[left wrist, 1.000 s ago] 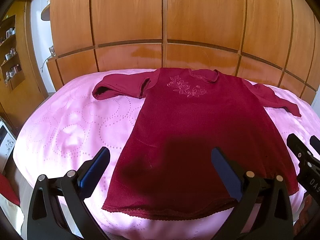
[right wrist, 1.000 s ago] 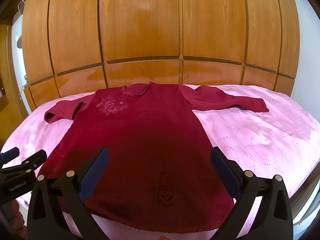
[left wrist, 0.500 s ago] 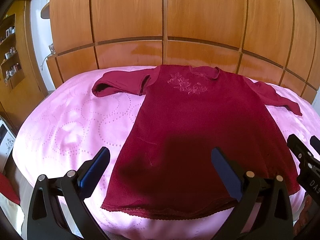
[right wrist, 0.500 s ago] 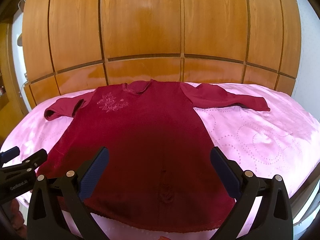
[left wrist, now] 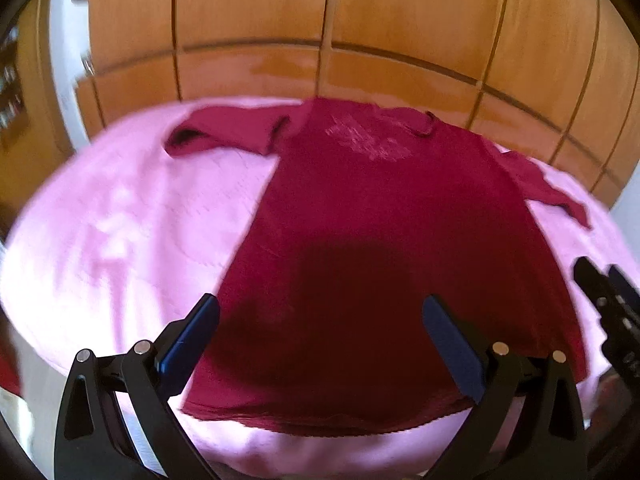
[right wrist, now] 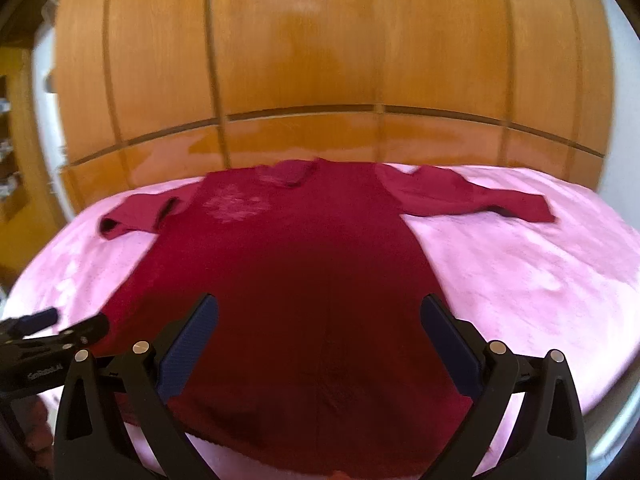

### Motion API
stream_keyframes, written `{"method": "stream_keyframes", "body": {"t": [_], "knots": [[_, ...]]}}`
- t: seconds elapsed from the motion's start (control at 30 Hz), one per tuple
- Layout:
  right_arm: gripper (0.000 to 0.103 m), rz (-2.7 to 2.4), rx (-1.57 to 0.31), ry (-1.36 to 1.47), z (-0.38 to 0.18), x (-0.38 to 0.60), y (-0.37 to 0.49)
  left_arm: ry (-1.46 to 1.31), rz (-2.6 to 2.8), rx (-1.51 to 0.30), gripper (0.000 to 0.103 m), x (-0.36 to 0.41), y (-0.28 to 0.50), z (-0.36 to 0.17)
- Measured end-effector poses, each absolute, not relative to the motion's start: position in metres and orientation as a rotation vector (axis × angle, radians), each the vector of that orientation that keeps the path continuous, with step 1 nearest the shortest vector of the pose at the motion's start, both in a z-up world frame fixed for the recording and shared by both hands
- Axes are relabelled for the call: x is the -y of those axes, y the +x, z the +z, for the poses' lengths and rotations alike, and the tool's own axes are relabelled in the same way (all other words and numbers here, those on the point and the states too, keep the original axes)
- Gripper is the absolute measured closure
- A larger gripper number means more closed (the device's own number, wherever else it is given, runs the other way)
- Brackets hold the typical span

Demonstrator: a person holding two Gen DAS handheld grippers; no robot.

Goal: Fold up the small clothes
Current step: 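Move the left gripper to the sleeve nearest it and grasp the cuff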

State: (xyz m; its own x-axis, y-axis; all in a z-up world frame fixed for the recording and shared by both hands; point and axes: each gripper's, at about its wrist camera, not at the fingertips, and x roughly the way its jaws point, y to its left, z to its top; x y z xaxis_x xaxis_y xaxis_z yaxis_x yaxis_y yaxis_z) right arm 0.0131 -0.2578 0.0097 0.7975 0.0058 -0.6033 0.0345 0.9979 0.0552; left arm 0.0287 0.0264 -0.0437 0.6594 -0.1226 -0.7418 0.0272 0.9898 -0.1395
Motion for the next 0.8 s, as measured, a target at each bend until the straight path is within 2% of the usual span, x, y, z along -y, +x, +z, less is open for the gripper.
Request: {"method": "stream_keyframes", "body": {"t": [0.17,0.57,0.8], "knots": [[0.003,0.021,-0.653,0.022,0.002,0.254,0.04,-0.248,-0.085,-0.852,0.002,-0.049,0.035,-0.057],[0.003,-0.035,-0.766,-0.058,-0.033,0.253,0.154,-0.17,0.013,-0.815,0.002,-0.103,0.105,-0.058],[0.003,-0.09,-0.854,-0.083,-0.07,0.259,0.175,-0.037,0.161,-0.809,0.002,-0.138,0.163,-0.064]]}}
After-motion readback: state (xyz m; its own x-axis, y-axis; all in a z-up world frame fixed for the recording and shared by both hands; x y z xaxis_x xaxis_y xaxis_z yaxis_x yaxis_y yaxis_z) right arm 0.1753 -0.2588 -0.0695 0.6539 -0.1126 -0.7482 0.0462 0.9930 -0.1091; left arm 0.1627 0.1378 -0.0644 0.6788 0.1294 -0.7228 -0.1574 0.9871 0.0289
